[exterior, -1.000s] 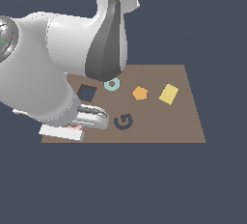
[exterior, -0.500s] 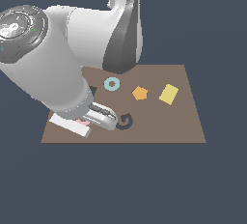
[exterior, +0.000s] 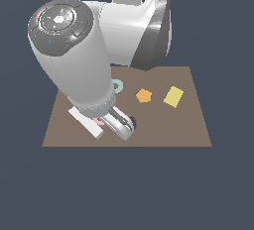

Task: Insert a designated object into the corresponding slot on a board.

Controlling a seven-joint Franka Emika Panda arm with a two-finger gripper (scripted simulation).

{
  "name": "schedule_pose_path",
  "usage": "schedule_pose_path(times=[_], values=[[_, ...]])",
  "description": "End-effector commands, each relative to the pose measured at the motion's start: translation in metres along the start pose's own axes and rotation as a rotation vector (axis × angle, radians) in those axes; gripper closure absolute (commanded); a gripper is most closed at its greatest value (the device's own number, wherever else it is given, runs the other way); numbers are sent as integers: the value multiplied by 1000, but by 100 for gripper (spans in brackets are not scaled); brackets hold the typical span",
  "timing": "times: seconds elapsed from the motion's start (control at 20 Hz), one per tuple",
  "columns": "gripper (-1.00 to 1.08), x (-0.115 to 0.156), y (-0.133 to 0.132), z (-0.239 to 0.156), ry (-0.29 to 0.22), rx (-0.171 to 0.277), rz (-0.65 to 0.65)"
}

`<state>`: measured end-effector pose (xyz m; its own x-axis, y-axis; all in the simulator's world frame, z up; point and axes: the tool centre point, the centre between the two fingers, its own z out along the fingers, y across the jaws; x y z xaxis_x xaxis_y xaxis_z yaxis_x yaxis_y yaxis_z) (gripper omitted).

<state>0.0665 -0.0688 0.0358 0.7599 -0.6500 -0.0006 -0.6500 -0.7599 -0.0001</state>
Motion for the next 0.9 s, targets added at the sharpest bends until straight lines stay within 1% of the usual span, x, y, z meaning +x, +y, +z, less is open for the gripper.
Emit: schedule_pose_path(times=[0.0,0.4,0.85], values=[[108,-8,-9,-1,0,0,84],[108,-23,-36,-3,0,1,304],[108,-30,-58,-4,-1,1,461]])
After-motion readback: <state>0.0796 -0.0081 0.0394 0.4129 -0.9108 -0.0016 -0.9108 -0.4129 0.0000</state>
